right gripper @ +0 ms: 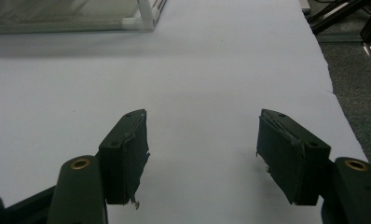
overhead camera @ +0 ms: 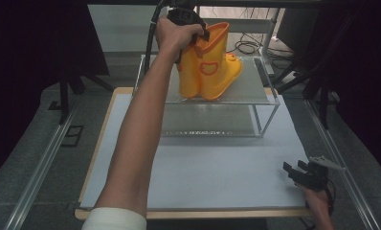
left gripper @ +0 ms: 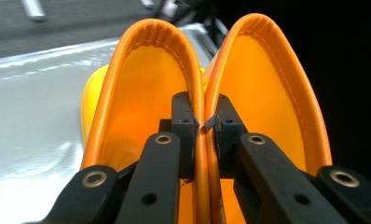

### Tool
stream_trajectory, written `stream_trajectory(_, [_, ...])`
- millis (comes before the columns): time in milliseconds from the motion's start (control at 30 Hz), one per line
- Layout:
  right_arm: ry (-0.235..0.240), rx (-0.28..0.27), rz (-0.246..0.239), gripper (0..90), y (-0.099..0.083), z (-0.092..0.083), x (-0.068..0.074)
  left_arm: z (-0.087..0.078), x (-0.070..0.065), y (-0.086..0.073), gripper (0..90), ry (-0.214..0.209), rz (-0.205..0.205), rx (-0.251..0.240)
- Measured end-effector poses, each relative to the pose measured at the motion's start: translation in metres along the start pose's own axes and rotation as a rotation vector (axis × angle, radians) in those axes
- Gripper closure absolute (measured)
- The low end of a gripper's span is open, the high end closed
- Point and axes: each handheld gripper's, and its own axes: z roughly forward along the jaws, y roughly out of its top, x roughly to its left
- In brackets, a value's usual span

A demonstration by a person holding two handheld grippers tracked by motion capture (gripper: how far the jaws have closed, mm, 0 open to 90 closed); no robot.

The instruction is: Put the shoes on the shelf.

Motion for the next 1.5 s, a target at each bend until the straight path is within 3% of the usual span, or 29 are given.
stream_trajectory(33, [0.000,0.000,-0.001,33.4,0.000,0.000,0.000,0.001,0.003,0.000,82.1,0.023,-0.006,-0.003])
stream_trajectory(267, [-0.001,0.002,-0.004,33.4,0.000,0.001,0.001,0.011,0.022,0.000,82.1,0.077,-0.052,-0.021])
stream_trajectory(533, [-0.001,0.004,-0.002,33.5,0.000,0.001,0.001,0.022,0.033,-0.003,82.0,0.137,-0.093,-0.018])
stream_trajectory(733, [-0.002,0.004,-0.004,33.5,-0.001,0.001,0.001,0.025,0.031,-0.004,80.7,0.124,-0.097,-0.036])
stream_trajectory(933, [-0.002,0.005,-0.006,33.4,-0.001,0.000,0.001,0.031,0.023,-0.002,65.2,0.118,-0.064,-0.028])
stream_trajectory(967, [-0.002,0.005,-0.006,33.5,-0.001,0.000,0.001,0.030,0.021,-0.001,62.0,0.128,-0.056,-0.037])
stream_trajectory(1033, [-0.002,0.006,-0.007,33.4,-0.001,0.000,0.001,0.023,0.019,0.001,56.3,0.108,-0.050,-0.081])
stream_trajectory(1167, [-0.004,0.008,-0.012,33.4,-0.001,0.001,0.002,0.010,0.013,0.006,47.1,0.090,-0.020,-0.089])
stream_trajectory(1333, [-0.004,0.007,-0.015,33.4,-0.001,0.001,0.003,-0.009,0.011,0.006,45.9,0.048,-0.002,-0.083])
stream_trajectory(1500, [-0.003,0.006,-0.020,33.4,-0.001,0.000,0.004,-0.035,0.013,-0.005,52.0,0.015,0.040,-0.095])
